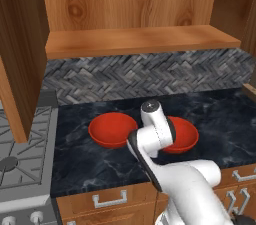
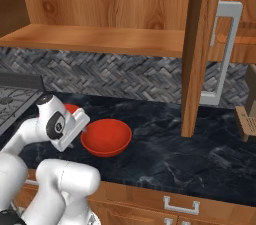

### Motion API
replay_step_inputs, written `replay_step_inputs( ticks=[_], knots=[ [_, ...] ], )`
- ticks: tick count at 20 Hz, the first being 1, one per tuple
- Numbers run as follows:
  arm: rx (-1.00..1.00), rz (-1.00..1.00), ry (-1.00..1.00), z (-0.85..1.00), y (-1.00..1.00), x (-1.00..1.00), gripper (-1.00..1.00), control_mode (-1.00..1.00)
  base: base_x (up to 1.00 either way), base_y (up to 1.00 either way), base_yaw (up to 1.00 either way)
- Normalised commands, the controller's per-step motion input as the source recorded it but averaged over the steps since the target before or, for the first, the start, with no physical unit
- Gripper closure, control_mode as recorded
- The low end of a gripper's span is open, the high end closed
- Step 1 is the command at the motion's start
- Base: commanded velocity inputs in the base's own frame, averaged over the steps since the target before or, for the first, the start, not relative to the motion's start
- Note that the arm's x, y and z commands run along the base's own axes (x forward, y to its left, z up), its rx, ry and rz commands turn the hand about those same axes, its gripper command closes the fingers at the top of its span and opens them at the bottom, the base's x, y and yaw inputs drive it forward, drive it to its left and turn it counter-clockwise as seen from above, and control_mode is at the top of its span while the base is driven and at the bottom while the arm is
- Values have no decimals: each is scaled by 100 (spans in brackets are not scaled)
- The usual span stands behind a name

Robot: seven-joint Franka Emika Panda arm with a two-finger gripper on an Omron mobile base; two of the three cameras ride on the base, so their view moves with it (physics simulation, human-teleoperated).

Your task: Open the cabinet. Pick the bowls from the counter and place them in the cabinet. Then close the cabinet.

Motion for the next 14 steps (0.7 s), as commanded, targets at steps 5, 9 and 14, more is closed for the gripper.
replay_step_inputs(
  ticks=[5,9,14],
  knots=[
    [1,0,0,-48,0,11,-100,-100,0,0,0],
    [4,0,0,-45,-1,4,-100,-100,0,0,0],
    [7,-1,-1,-38,-9,3,-100,-100,0,0,0]
  ],
)
